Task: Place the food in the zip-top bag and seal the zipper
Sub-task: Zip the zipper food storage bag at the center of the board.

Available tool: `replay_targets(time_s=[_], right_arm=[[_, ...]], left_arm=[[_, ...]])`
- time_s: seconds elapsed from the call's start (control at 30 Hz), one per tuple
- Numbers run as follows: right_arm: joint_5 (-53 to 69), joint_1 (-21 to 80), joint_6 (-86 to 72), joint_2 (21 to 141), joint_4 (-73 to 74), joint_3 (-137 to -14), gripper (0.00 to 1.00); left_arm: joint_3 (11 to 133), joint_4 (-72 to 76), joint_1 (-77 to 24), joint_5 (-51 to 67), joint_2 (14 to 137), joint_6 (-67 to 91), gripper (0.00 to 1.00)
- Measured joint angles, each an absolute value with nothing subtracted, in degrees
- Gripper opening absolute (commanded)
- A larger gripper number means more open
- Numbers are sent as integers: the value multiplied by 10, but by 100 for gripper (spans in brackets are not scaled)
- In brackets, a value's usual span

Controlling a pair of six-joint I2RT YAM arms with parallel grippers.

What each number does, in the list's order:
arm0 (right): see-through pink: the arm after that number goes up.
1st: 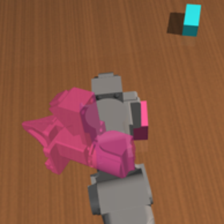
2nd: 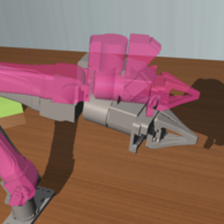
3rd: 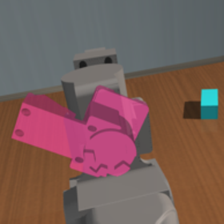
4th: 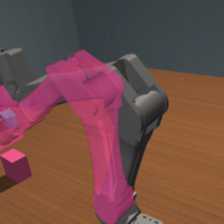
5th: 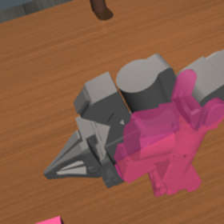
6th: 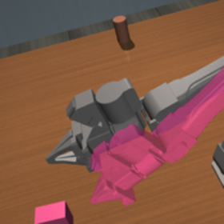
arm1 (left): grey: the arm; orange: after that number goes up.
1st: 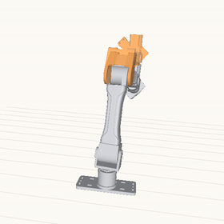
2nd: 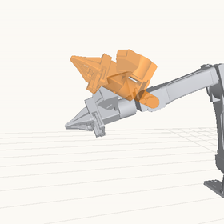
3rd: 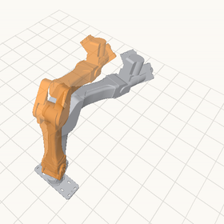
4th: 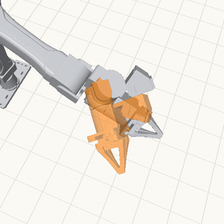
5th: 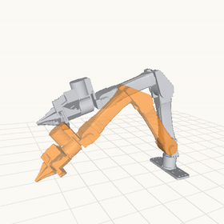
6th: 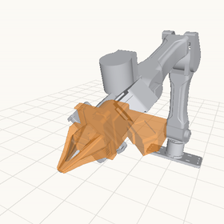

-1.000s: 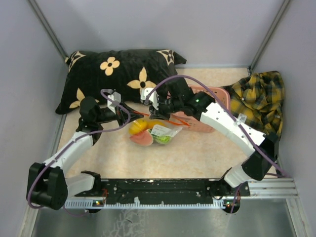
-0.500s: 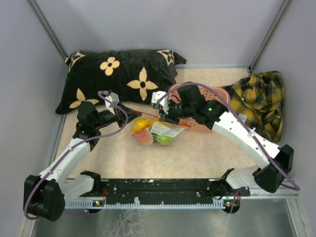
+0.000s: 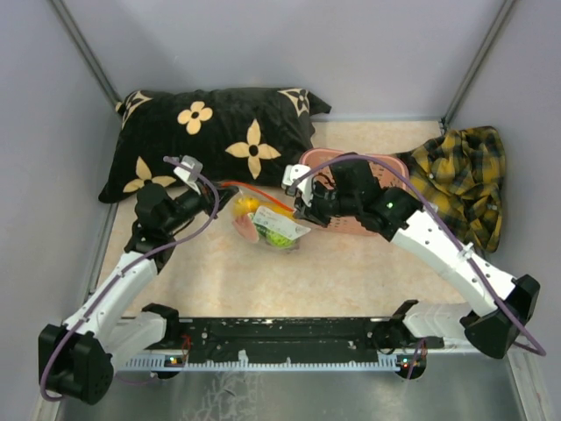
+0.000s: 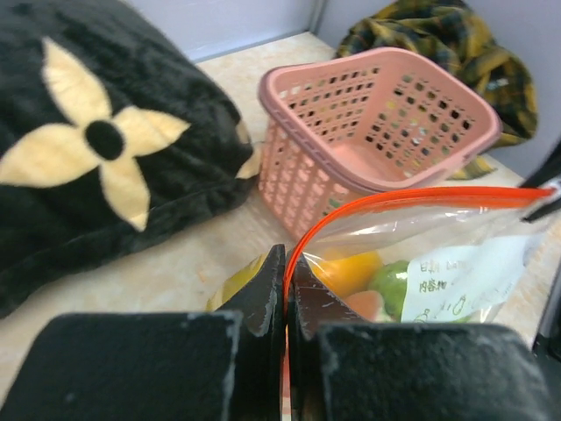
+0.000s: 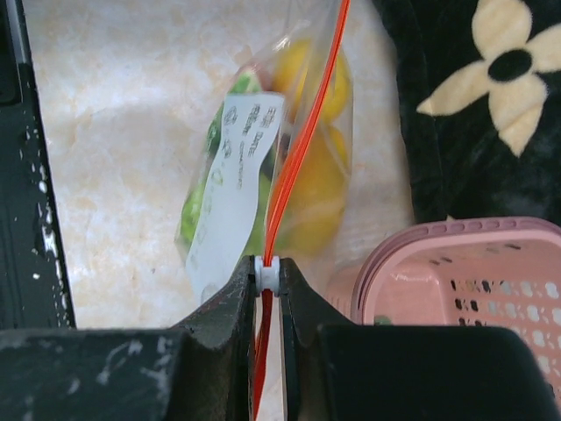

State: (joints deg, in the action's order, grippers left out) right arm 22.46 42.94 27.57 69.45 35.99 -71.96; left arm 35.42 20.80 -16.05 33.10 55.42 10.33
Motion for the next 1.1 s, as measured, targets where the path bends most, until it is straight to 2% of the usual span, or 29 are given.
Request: replay_targets(time_s=[0.47, 0.73, 0.93, 1.1], right_arm=[[222, 429, 219, 667, 342, -682, 0], [268, 429, 172, 673, 269, -664, 0], [315, 436, 123, 722, 198, -652, 0], [313, 438, 92, 760, 143, -641, 2]], left_arm=[[338, 139, -161, 116, 504, 140, 0], [329, 112, -165, 20, 469, 157, 0], [329, 89, -164, -69, 462, 170, 0], [312, 64, -164, -158, 428, 198, 9]])
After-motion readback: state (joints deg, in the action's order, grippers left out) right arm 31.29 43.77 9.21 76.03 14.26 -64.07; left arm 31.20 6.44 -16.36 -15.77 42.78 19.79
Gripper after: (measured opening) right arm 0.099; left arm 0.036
